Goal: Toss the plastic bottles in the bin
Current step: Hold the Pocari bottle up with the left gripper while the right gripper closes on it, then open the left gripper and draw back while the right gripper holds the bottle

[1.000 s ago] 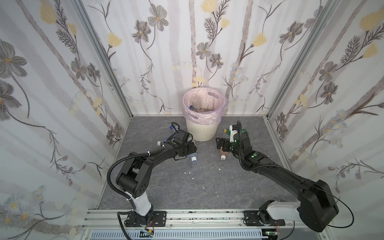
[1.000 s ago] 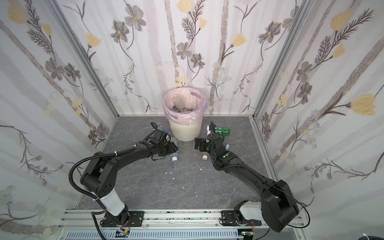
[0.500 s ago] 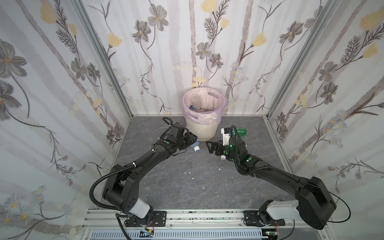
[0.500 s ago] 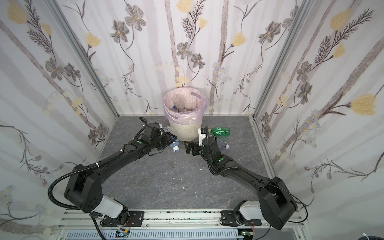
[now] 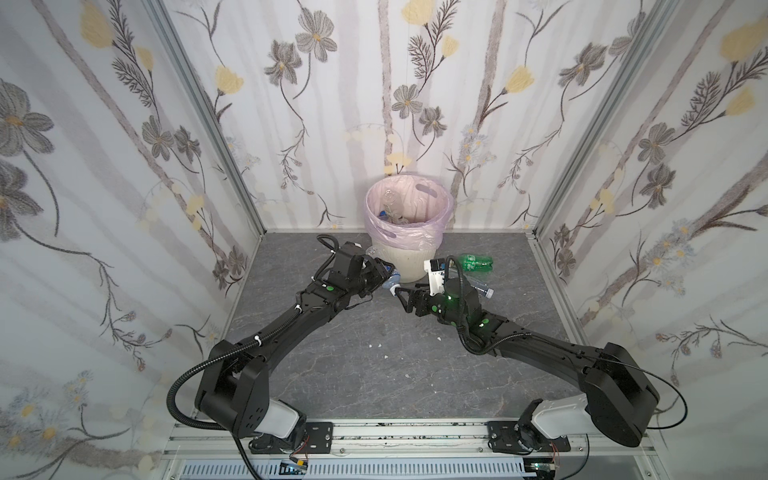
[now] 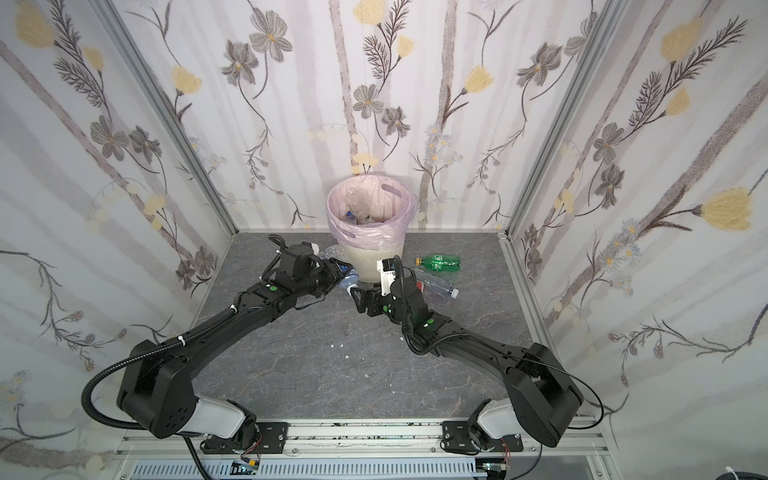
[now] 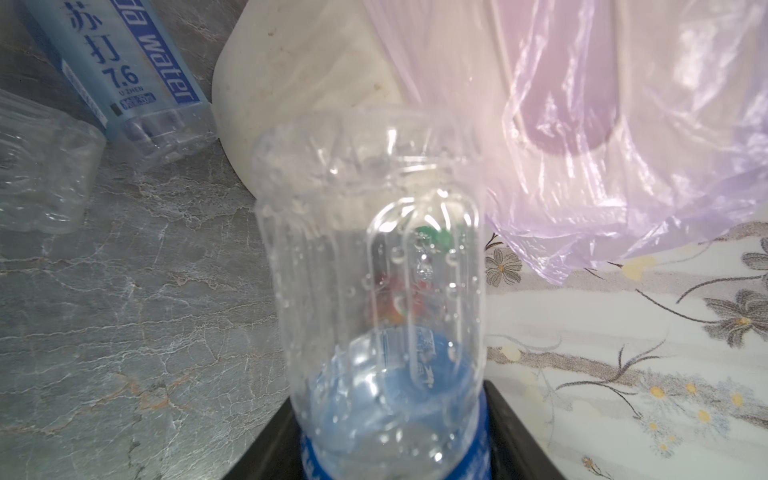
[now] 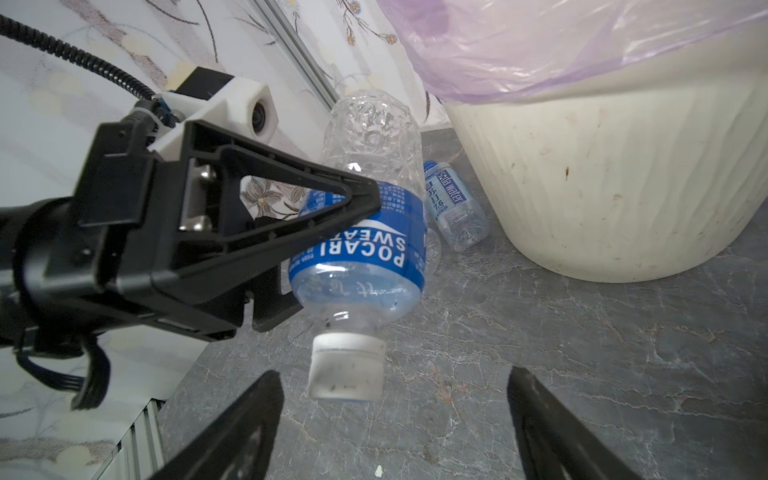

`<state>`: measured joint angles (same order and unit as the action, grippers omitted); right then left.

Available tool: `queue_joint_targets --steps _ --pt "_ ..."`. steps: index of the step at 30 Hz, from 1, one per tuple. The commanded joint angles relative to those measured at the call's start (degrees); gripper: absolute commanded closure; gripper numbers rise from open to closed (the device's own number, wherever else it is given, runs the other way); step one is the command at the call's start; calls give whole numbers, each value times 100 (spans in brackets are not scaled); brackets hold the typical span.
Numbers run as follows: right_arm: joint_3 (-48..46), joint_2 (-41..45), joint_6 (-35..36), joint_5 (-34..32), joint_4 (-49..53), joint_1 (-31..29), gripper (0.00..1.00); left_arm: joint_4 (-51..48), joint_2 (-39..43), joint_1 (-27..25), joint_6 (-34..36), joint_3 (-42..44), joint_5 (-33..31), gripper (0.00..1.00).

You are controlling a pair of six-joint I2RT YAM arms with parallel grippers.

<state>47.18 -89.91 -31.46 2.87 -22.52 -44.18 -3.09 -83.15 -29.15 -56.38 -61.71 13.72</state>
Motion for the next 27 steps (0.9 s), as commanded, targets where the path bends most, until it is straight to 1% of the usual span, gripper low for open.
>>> queue_joint_targets --steps 1,5,6,8,12,18,23,25,27 --pt "114 -108 -35 126 -270 -28 18 317 101 5 -99 27 34 48" --pt "200 -109 -45 165 -296 -46 22 344 162 -13 -104 58 44 47" --pt "232 -281 -57 194 -305 -62 23 344 168 -12 -111 79 34 48" --pt "299 -345 -65 214 -284 -89 24 366 183 -12 -143 119 34 47" --pt "412 -455 -84 209 -231 -125 31 410 200 -22 -187 166 52 47" --pt "485 -528 -115 196 -169 -134 47 450 251 -21 -200 203 70 47" --pt "513 -550 -128 196 -121 -141 56 476 285 -21 -220 234 70 44" --pt "507 -537 -139 188 -122 -143 63 476 304 -21 -222 256 39 43" --pt "503 -523 -140 180 -110 -143 66 485 319 -16 -233 282 26 41"
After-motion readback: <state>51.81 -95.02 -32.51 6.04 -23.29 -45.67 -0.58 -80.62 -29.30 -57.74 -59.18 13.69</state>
